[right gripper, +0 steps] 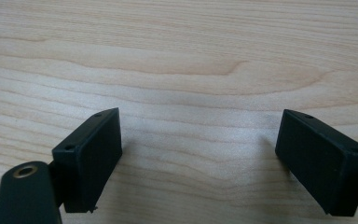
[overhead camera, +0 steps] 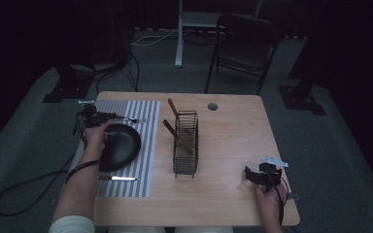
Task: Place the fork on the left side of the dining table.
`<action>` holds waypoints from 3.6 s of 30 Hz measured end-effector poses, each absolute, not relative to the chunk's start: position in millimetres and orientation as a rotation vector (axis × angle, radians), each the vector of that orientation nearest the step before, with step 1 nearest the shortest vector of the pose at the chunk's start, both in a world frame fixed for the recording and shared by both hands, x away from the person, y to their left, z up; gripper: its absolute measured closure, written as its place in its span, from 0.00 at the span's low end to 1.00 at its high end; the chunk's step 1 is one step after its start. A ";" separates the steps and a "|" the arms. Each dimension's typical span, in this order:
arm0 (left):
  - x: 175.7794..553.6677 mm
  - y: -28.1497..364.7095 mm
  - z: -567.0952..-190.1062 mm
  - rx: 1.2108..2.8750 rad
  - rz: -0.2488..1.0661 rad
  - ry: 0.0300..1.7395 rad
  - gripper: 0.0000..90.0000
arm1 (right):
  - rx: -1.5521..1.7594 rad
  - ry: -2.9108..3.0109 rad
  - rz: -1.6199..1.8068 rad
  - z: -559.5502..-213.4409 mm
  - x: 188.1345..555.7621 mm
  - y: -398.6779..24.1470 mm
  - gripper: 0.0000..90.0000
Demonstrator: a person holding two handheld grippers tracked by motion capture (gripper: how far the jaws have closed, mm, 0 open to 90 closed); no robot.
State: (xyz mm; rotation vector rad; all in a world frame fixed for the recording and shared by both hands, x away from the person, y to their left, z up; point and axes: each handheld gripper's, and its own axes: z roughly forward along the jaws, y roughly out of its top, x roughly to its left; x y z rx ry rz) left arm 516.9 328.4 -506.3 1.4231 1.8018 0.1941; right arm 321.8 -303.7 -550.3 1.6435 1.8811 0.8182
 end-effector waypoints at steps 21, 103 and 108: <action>514.2 327.2 -499.7 1.482 0.237 1.843 0.61 | 1.644 1.881 0.818 -550.3 321.8 -303.7 0.16; 327.7 281.9 -492.4 1.871 0.630 1.545 0.02 | 1.645 1.881 0.819 -550.3 321.9 -303.7 0.16; 314.8 282.3 -496.2 1.862 0.622 1.549 0.02 | 1.645 1.881 0.819 -550.3 321.9 -303.7 0.16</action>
